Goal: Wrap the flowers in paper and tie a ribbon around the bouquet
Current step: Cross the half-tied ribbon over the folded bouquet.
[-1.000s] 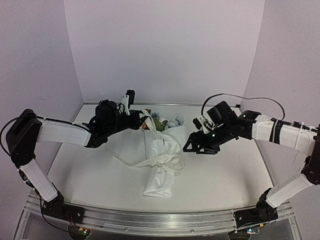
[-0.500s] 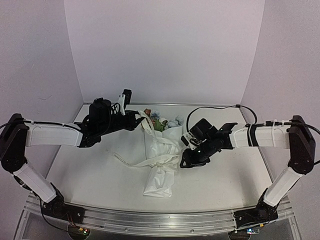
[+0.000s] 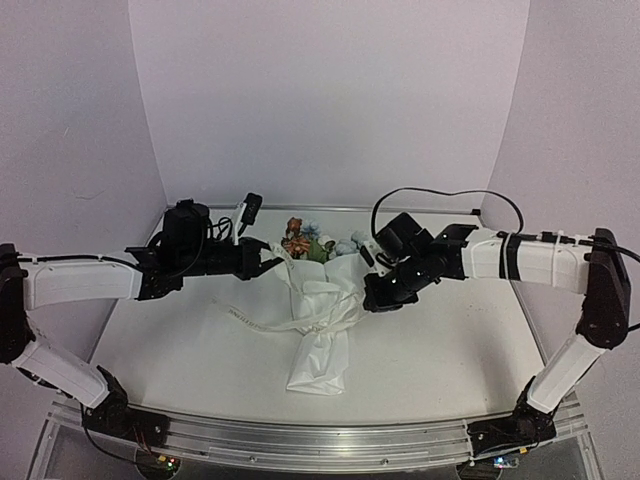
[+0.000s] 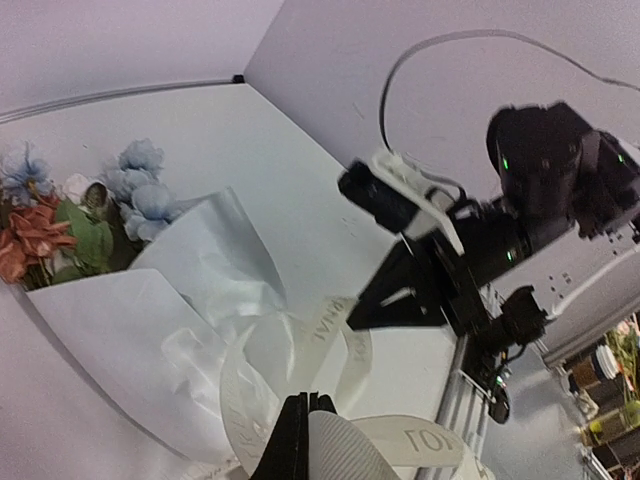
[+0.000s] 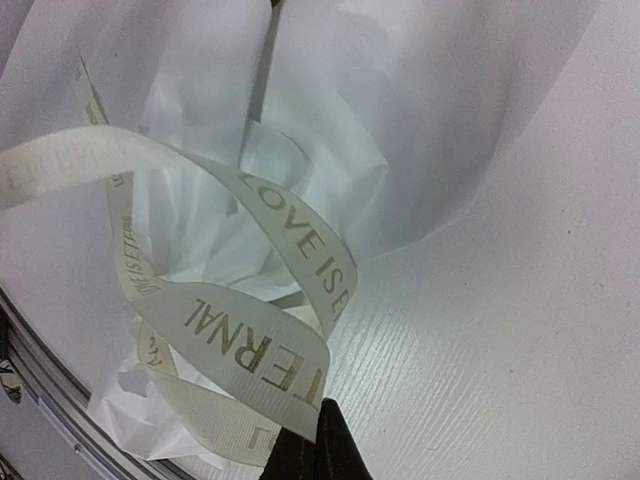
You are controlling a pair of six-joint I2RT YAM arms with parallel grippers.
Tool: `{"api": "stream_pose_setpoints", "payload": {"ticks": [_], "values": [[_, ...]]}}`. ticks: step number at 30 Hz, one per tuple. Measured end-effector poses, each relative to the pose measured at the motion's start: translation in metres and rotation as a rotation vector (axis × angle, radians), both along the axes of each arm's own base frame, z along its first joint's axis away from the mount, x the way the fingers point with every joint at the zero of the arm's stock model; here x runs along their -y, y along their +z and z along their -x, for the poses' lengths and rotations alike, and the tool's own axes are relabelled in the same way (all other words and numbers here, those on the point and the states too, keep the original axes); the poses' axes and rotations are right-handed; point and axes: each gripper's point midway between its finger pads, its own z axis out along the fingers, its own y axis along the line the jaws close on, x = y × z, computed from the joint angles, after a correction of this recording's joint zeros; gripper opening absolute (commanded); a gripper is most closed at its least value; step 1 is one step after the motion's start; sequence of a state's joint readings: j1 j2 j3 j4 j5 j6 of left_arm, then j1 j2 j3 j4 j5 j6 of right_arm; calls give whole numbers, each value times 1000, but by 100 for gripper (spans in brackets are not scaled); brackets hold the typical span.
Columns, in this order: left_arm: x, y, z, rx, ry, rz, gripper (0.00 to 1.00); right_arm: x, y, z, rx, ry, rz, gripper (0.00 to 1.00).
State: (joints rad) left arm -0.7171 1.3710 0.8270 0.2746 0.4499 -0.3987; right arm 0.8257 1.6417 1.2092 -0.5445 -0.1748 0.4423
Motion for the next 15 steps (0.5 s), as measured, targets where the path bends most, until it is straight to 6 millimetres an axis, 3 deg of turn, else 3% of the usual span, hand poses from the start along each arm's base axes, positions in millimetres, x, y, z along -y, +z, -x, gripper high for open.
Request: {"api": "stream_pose_setpoints", "payload": {"ticks": [3, 7, 10, 15], "values": [[5, -2, 32, -17, -113, -8, 0, -9, 27, -10, 38, 6, -30, 0], [39, 1, 99, 3, -356, -36, 0, -26, 52, -31, 53, 11, -94, 0], [68, 5, 138, 16, -530, -57, 0, -32, 47, -43, 11, 8, -120, 0], [122, -11, 156, 29, -669, -132, 2, -36, 28, -52, -90, 8, -144, 0]]}}
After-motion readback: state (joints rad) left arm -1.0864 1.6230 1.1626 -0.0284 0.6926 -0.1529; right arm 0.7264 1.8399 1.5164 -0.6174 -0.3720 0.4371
